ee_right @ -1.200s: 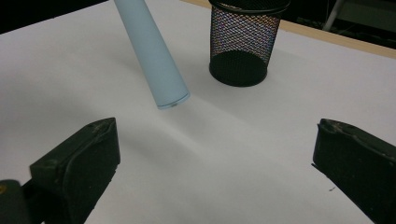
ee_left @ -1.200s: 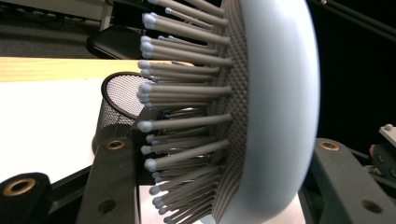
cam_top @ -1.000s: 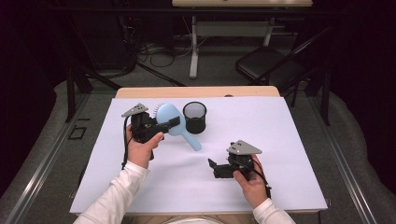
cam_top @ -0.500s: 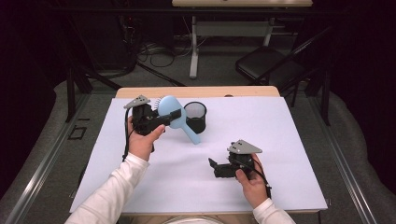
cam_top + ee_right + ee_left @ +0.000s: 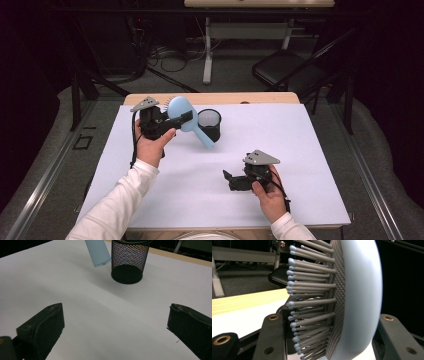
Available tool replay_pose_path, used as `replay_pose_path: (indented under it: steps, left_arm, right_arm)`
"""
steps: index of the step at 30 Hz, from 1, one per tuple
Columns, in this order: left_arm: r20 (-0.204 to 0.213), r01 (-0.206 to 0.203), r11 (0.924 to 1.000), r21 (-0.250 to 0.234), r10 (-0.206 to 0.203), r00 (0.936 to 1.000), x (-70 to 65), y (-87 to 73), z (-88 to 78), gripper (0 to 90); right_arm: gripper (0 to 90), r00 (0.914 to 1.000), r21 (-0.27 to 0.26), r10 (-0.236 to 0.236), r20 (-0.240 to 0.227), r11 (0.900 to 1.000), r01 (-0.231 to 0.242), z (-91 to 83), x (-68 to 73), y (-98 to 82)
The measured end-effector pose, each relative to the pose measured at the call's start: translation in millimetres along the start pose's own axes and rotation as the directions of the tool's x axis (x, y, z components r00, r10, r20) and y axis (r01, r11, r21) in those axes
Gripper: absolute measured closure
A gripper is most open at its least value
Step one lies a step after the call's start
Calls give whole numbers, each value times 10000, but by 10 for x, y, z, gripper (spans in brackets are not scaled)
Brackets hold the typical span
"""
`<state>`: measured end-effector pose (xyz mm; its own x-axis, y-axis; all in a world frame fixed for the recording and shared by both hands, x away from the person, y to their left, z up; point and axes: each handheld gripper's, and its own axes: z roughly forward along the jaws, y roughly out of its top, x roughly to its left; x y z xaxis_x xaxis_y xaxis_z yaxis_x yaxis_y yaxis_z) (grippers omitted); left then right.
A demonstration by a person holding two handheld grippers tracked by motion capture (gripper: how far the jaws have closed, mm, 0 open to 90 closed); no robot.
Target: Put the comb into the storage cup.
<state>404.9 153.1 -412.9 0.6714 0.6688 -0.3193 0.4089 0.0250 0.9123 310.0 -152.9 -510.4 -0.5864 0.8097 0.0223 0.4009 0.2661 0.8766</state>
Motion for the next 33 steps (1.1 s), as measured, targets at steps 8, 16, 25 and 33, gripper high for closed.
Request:
replay_pose_path:
  steps: [8,16,25,33]
  left_arm:
    - [-100,31,9999,-107,-32,9999,9,92,-4,487]
    - [-292,-7,9994,-340,-3,9996,31,187,-17,488]
    - [-428,39,9984,-561,-63,9991,55,250,-13,488]
    - [-569,-185,9975,-675,146,9983,42,309,9,488]
  right_arm:
    - [6,10000,-4,26,-14,10000,-26,-1,-3,0]
    - [7,10000,-4,35,13,10000,-35,0,-14,-1]
    - [9,10000,-1,30,18,10000,-30,-1,-16,-2]
    - [9,10000,-5,8,-1,10000,-8,-2,-20,-2]
